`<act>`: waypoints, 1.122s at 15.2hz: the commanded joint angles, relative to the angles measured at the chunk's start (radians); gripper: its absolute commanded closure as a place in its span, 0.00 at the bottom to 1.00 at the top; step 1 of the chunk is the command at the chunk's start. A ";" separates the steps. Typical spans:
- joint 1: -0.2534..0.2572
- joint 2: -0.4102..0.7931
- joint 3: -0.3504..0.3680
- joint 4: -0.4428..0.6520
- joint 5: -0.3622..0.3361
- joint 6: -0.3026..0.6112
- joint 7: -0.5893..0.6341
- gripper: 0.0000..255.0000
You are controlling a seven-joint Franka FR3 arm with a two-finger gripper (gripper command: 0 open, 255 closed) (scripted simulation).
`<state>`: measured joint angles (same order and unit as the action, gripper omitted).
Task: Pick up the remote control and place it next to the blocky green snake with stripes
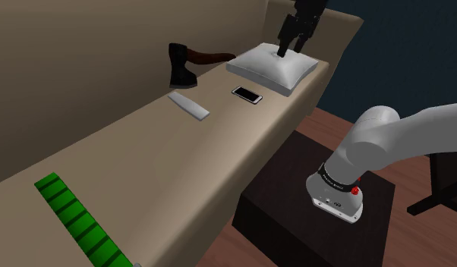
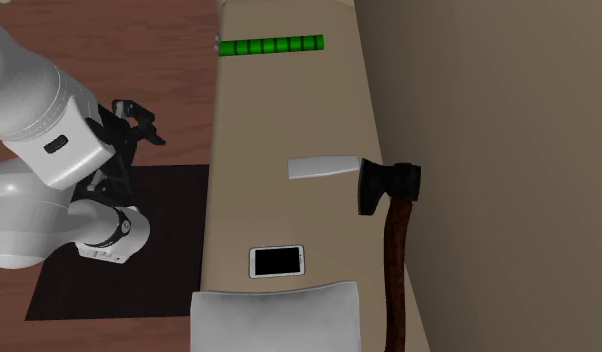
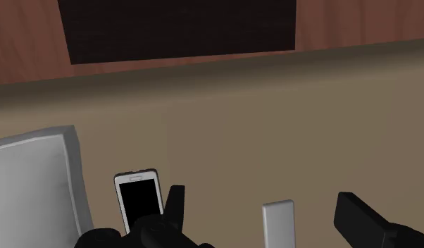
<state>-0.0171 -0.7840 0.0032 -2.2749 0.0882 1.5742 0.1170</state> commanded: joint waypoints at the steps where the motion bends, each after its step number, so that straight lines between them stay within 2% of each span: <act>1: 0.000 0.000 0.000 0.000 0.000 0.000 0.000 0.00; 9: 0.021 0.224 0.065 -0.008 0.004 0.232 0.016 0.00; 17: 0.034 0.495 0.126 0.070 -0.024 0.423 0.048 0.00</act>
<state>0.0145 -0.3330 0.1196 -2.2248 0.0693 1.9721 0.1568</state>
